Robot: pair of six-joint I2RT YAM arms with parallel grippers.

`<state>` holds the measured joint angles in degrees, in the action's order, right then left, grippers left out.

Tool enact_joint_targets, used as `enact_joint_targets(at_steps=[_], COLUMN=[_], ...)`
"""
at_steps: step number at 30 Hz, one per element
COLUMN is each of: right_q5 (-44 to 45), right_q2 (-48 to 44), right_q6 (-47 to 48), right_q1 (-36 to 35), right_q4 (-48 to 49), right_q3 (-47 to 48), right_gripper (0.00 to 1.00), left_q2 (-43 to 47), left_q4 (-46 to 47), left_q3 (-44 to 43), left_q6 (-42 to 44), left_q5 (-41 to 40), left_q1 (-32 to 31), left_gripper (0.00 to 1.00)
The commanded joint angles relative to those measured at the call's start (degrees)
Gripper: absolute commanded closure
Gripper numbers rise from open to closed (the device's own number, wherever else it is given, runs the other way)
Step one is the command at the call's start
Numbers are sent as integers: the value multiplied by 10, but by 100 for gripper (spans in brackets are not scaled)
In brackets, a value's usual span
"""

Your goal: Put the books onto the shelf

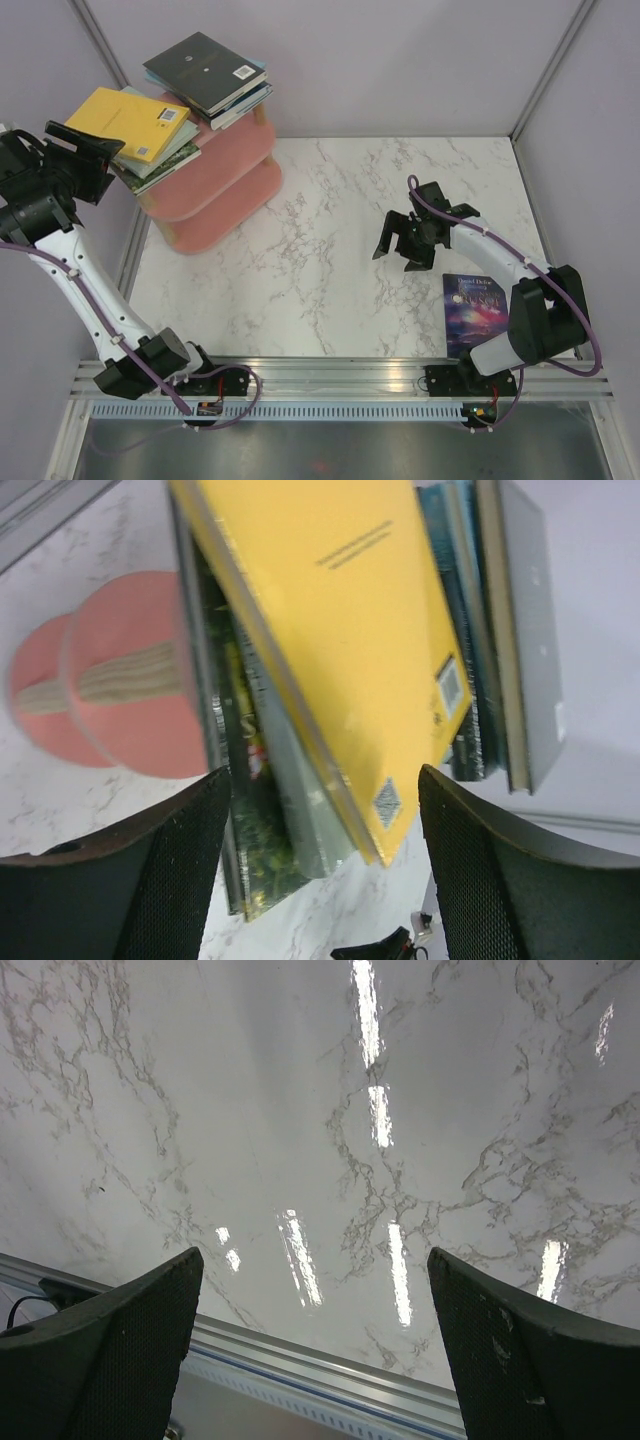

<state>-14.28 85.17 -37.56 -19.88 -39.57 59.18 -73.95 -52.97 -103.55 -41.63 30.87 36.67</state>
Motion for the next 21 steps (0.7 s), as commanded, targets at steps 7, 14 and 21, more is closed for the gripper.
enact_joint_targets(at_steps=[7,14,21], right_q5=[7,25,64], right_q2=[-18,-27,-33], right_q6=[14,14,16], right_q1=[-2,-2,13], right_q4=[5,5,-7], right_q3=[-13,-13,30], right_gripper=[4,3,3], left_q2=[7,7,49], left_q4=[-115,-58,26], left_q3=[-169,-268,-140], left_q6=[38,-25,-34], left_q5=[-64,58,68], left_q1=[16,16,-178], left_gripper=[23,30,32])
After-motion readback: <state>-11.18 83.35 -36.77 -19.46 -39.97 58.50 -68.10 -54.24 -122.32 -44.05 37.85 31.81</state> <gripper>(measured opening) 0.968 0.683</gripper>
